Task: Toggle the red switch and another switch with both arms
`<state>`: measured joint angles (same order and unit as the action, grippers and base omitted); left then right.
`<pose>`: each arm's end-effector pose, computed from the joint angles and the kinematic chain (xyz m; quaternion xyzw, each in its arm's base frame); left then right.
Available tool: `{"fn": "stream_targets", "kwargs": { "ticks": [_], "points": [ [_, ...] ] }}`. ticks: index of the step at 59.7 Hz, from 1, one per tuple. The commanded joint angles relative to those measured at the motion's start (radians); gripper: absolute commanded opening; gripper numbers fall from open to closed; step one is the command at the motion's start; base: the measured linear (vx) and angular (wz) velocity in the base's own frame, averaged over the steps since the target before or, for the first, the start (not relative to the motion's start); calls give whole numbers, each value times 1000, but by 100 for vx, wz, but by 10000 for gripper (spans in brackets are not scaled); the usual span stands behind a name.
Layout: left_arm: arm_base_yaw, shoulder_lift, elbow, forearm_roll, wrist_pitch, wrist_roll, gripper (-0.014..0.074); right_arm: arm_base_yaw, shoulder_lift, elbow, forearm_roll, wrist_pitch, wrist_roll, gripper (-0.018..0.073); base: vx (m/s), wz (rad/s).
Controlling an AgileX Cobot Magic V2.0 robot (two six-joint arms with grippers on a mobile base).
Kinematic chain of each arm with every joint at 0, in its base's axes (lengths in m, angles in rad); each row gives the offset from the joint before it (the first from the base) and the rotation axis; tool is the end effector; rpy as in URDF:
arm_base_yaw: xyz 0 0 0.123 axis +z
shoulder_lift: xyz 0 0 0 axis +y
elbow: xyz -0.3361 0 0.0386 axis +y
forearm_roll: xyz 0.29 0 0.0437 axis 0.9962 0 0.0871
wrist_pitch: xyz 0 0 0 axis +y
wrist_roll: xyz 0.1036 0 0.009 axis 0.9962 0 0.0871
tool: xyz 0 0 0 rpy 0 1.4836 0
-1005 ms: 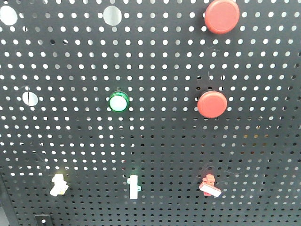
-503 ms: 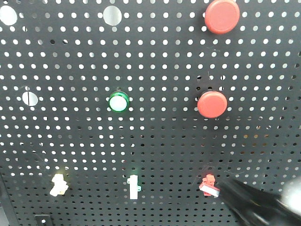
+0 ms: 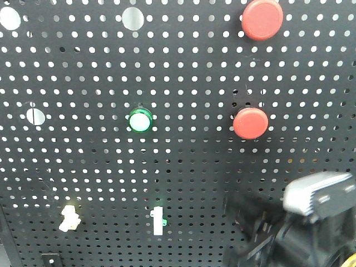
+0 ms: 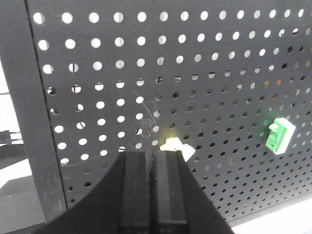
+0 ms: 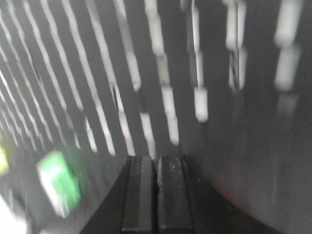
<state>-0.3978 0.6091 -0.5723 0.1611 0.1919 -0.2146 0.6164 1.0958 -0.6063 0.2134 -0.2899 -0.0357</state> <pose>0.1310 -0.0516 0.3655 0.1183 0.7452 -0.1365 0.6419 0.2159 0.1453 0.3294 -0.1462 0.7333 0.2331 0.6218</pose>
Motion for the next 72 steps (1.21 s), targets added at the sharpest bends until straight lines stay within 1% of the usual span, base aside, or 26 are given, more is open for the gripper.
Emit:
{"fn": "stream_targets", "kwargs": {
  "ticks": [1,11,16,21,25,31,41,46,54,61,72],
  "points": [
    [-4,0,-28,2,-76,-4,2,0,-9,-35,-2,-8,-5,-6,0,0],
    [-4,0,-28,2,-76,-4,2,0,-9,-32,34,98,2,-6,0,0],
    [-4,0,-28,2,-76,-4,2,0,-9,-32,77,217,4,-6,0,0],
    [-4,0,-28,2,-76,-4,2,0,-9,-32,70,279,-3,-6,0,0],
    [-4,0,-28,2,-77,-4,2,0,-9,-32,68,275,-3,-6,0,0],
    [-4,0,-28,2,-77,-4,2,0,-23,-32,68,228,-3,-6,0,0],
    [-4,0,-28,2,-77,-4,2,0,-117,-32,61,210,-4,-6,0,0],
    [-4,0,-28,2,-78,-4,2,0,-184,-32,38,209,-23,-6,0,0],
    [-4,0,-28,2,-77,-4,2,-2,-251,-32,38,187,-79,-6,0,0],
    [-4,0,-28,2,-77,-4,2,-1,-266,-32,47,158,-96,-6,0,0],
    [-4,0,-28,2,-77,-4,2,-1,-262,-32,49,161,-96,-6,0,0]
  ]
}}
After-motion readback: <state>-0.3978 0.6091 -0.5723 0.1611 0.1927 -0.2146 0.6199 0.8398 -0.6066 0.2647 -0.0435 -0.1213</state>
